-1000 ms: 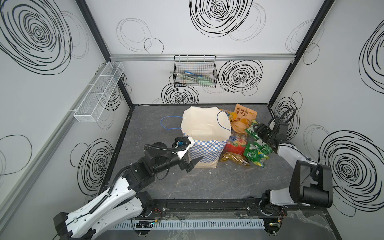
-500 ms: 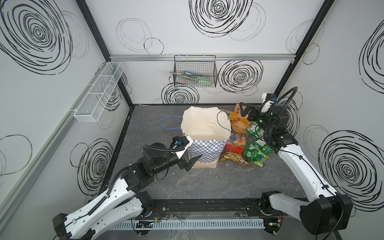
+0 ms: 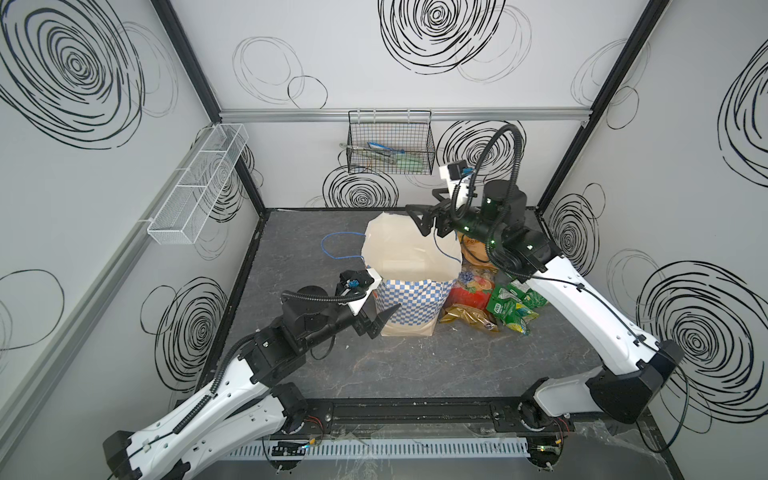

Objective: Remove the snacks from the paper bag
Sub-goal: 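Move the right gripper back over and down into the paper bag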

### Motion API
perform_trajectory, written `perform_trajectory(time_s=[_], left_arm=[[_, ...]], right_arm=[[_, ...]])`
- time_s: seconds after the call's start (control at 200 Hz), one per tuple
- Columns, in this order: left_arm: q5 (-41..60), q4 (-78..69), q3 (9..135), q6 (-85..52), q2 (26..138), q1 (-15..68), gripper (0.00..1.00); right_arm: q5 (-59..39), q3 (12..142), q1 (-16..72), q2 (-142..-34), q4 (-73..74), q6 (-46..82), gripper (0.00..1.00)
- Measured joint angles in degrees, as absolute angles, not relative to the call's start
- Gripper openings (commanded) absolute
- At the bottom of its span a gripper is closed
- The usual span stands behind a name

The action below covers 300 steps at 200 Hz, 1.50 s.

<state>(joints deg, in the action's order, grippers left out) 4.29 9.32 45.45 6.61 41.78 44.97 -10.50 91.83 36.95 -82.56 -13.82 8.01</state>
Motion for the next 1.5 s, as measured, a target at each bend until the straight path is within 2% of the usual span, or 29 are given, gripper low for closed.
perform_trajectory(time_s=[0.18, 0.405, 0.675, 0.941, 1.111, 1.501], left_arm=[[3.7, 9.3, 45.45, 6.59, 41.19, 44.45, 0.96], [2.87, 9.21, 45.45, 6.39, 40.73, 43.97, 0.96], [2.81, 9.06, 45.45, 6.13, 40.27, 43.16, 0.96], [3.31, 9.04, 45.45, 6.02, 40.29, 42.96, 0.96], [3.53, 9.04, 45.45, 6.02, 40.29, 42.94, 0.96], [3.6, 9.04, 45.45, 6.0, 40.29, 42.94, 0.96]], right_arm=[[-5.56, 99.7, 44.16, -89.82, -23.38, 2.33, 1.0], [-0.51, 108.18, 45.28, -100.22, -36.69, 1.93, 1.0], [0.91, 103.83, 45.08, -102.02, -44.95, 4.25, 1.0], [-3.29, 101.47, 44.95, -102.98, -50.68, 5.23, 1.0], [-5.19, 102.94, 44.95, -108.2, -55.37, 6.33, 1.0], [-6.83, 92.47, 44.53, -113.51, -52.47, 7.55, 1.0]])
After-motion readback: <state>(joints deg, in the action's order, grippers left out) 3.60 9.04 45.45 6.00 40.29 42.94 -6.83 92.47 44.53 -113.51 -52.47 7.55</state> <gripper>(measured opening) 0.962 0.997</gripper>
